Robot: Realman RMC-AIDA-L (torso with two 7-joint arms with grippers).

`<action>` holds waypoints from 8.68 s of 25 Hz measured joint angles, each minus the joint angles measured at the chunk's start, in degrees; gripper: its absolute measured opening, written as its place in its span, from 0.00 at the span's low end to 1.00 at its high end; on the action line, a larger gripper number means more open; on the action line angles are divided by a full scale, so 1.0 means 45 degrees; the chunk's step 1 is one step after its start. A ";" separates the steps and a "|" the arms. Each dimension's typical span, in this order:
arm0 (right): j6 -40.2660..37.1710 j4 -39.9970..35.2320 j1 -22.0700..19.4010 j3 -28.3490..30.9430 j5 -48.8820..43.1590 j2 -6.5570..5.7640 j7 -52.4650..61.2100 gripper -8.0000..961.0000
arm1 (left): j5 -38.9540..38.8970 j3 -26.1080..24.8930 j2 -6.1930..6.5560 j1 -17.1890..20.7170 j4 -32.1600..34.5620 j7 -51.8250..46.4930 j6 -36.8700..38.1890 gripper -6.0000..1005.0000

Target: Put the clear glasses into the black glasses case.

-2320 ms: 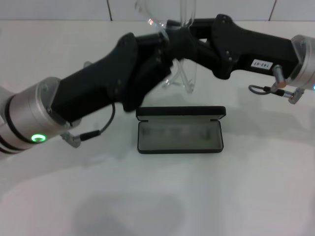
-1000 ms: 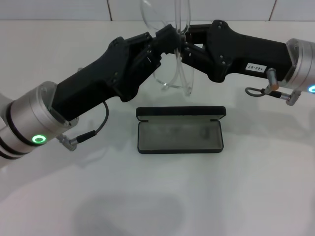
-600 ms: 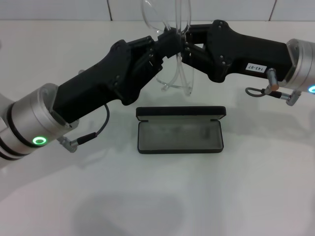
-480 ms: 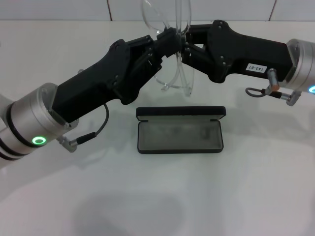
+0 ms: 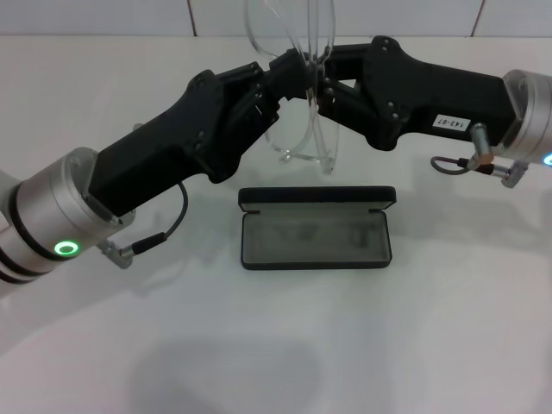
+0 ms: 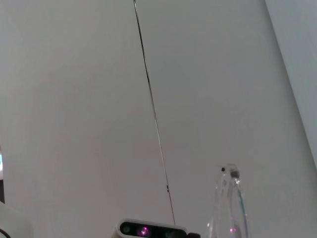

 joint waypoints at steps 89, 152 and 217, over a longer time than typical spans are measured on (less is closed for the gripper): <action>0.3959 -1.4247 0.0514 -1.0859 -2.1758 0.0055 1.6020 0.27 | 0.3268 -0.5112 0.2683 0.2869 0.2145 -0.0942 0.2511 0.06; 0.6258 -1.3140 0.0000 -1.1352 -2.2796 0.0055 1.6097 0.31 | 0.3301 -0.5156 0.2520 0.2959 0.1990 -0.0783 0.2508 0.06; 0.4078 -1.4826 -0.2545 -0.9471 -2.3468 0.0047 1.6230 0.01 | 0.3279 -0.5157 0.2536 0.3063 0.1853 -0.0809 0.2508 0.06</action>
